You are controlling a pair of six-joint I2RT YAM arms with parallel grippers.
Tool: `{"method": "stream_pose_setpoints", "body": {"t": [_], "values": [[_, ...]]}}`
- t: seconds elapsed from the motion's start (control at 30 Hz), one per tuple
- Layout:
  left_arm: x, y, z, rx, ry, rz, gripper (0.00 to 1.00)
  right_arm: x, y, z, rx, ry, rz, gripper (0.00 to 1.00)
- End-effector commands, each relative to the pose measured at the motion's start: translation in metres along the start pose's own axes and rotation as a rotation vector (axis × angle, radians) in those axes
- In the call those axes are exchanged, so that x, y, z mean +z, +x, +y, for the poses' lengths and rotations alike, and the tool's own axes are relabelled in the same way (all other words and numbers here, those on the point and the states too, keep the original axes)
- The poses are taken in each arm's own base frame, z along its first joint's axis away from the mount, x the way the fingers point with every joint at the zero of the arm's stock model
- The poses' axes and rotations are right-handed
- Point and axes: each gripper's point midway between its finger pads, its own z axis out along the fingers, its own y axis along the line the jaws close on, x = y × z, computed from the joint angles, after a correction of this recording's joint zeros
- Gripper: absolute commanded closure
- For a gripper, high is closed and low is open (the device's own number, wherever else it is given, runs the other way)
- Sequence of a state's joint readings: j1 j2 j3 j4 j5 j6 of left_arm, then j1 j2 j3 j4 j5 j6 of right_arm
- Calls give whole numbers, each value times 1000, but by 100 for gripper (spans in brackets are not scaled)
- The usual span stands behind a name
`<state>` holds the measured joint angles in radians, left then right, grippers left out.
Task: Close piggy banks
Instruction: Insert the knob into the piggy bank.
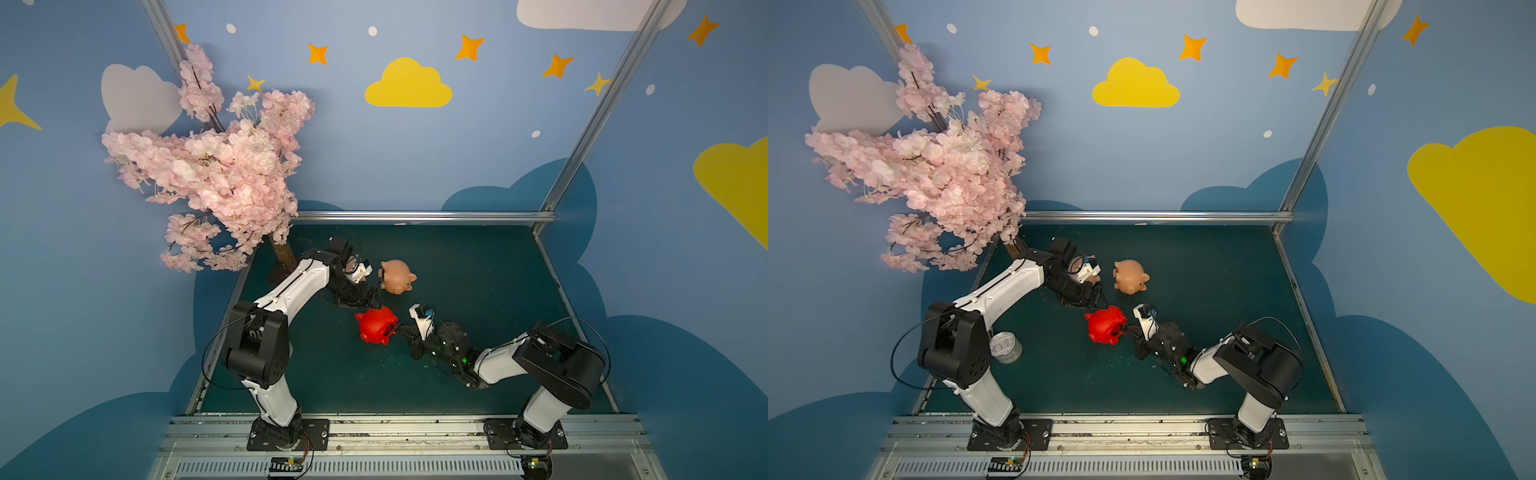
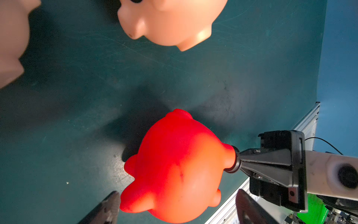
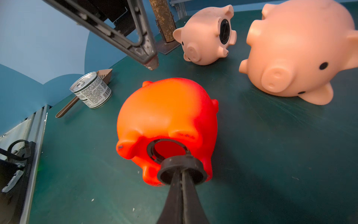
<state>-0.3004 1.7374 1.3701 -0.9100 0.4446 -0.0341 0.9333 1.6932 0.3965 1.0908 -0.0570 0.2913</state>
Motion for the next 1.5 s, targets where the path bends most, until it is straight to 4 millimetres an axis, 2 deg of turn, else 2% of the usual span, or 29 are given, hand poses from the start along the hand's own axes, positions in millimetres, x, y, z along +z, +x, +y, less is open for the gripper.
{"method": "stream_pose_setpoints", "body": {"t": [0.0, 0.53, 1.47], "values": [[7, 3, 2, -22, 16, 27, 8, 7, -11, 10, 3, -41, -35, 100], [6, 4, 1, -20, 21, 30, 8, 16, -1, 19, 17, -97, -10, 100], [2, 4, -4, -26, 39, 27, 8, 25, 2, 16, 56, -86, -2, 100]]}}
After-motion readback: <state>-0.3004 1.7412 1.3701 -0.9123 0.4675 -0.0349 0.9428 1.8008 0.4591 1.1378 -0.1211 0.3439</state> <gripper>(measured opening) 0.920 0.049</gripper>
